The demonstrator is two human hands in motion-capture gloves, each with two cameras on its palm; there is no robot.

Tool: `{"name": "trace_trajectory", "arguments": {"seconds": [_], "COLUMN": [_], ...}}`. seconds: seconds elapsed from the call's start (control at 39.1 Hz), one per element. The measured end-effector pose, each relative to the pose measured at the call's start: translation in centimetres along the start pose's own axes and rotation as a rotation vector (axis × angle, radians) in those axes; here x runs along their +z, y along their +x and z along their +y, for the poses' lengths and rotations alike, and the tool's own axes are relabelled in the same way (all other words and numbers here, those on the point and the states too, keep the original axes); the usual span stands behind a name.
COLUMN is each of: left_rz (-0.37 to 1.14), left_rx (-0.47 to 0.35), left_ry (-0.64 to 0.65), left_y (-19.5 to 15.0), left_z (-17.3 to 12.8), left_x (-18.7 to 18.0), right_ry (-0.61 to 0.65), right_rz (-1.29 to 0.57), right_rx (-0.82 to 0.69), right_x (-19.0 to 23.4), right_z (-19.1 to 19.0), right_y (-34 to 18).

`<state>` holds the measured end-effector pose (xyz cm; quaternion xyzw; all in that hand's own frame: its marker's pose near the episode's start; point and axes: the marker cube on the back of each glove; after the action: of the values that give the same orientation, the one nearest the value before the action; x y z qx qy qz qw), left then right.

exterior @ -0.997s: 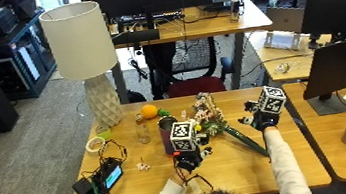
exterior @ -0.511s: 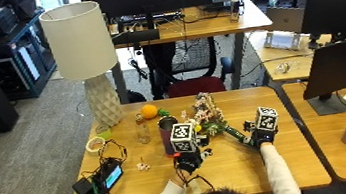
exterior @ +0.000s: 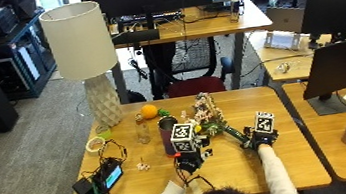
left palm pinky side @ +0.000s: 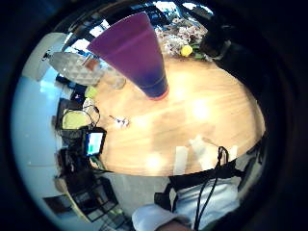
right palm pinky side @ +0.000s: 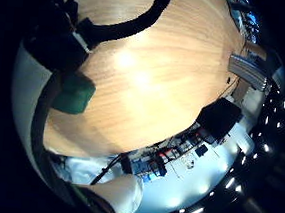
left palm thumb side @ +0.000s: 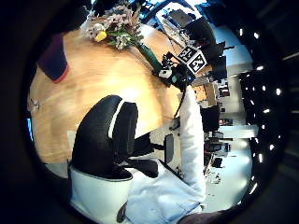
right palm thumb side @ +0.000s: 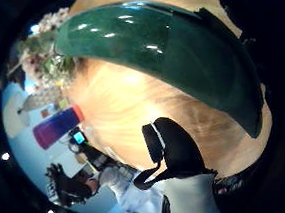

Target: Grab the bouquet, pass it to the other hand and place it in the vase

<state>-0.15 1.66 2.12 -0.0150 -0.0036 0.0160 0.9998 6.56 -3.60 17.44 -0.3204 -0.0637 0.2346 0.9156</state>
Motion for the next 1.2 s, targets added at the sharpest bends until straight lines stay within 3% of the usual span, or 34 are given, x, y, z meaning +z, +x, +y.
{"name": "trace_trajectory", "arguments": {"seconds": [0.26,0.54,0.72,0.82,0.92,1.1,1.2], "left_rz": [0.011,0.011,0.017,0.013,0.015,0.034,0.069], "left_rx": [0.004,0.008,0.007,0.005,0.008,0.002,-0.001], "left_ry": [-0.012,0.007,-0.010,-0.006,-0.017,-0.057,-0.092], "left_y": [0.4,0.4,0.8,0.6,0.5,0.6,0.6], "left_z": [1.2,0.4,1.2,0.8,0.5,0.2,0.0], "left_x": [-1.0,-0.4,-1.1,-1.1,-0.9,-0.7,-0.6], "right_ry": [0.071,0.165,0.006,0.141,0.304,0.430,0.650], "right_rz": [0.081,0.085,-0.106,-0.136,-0.128,-0.049,-0.050], "right_rx": [0.078,0.076,0.102,0.204,0.203,0.269,0.203], "right_x": [0.3,0.5,1.4,0.9,0.7,1.0,-0.6], "right_z": [-1.2,-1.4,-0.4,-2.0,-2.9,-2.5,-2.6], "right_y": [0.1,-1.5,-1.1,0.0,0.2,0.9,0.7]}}
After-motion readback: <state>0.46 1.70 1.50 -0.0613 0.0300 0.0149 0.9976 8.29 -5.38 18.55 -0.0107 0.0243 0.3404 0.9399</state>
